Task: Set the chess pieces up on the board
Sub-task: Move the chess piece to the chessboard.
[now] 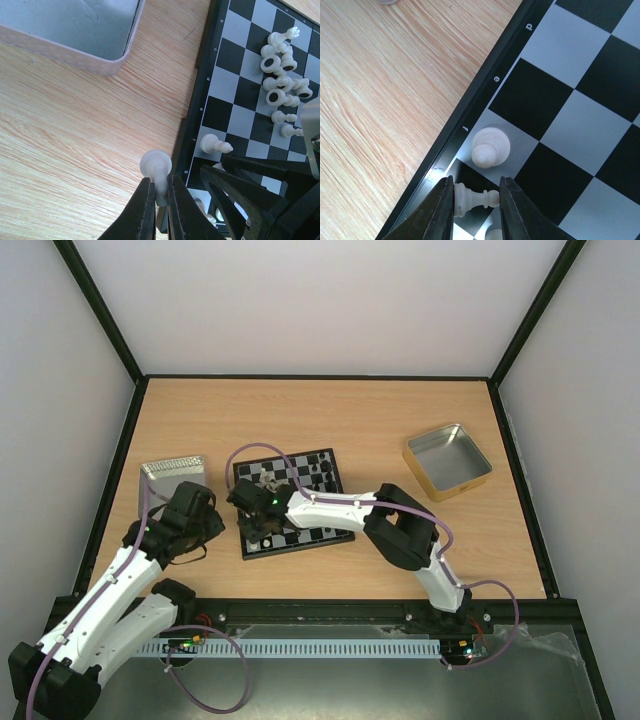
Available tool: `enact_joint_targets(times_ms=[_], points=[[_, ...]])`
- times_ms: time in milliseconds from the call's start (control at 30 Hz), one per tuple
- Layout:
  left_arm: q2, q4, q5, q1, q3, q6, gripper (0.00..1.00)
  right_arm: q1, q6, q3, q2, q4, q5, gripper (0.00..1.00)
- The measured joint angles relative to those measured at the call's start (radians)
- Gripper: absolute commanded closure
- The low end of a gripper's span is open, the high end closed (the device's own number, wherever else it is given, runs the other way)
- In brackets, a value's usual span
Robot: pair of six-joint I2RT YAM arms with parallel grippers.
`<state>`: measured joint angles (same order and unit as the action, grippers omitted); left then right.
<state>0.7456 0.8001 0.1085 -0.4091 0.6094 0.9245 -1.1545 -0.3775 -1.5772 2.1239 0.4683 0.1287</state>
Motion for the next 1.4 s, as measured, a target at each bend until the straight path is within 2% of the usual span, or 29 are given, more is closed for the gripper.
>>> enact_joint_targets(times_ms=[100,833,1233,1400], points=[[0.000,0.000,0.000,0.000,0.000,0.000,0.98,0.000,-0.002,-0.013,0.006,0.006,-0.012,0.72],[-0.005,-0.030,-0.037,0.000,-0.002,-0.003,0.98,0.017,-0.033,-0.020,0.007,0.042,-0.081,0.79],[0.085,-0.162,-0.144,-0.003,-0.068,-0.034,0.98,0.099,-0.089,0.142,-0.073,-0.053,-0.077,0.80],[0.172,-0.233,-0.161,-0.042,-0.074,-0.036,0.98,0.122,-0.108,0.207,-0.114,-0.087,-0.066,0.80]])
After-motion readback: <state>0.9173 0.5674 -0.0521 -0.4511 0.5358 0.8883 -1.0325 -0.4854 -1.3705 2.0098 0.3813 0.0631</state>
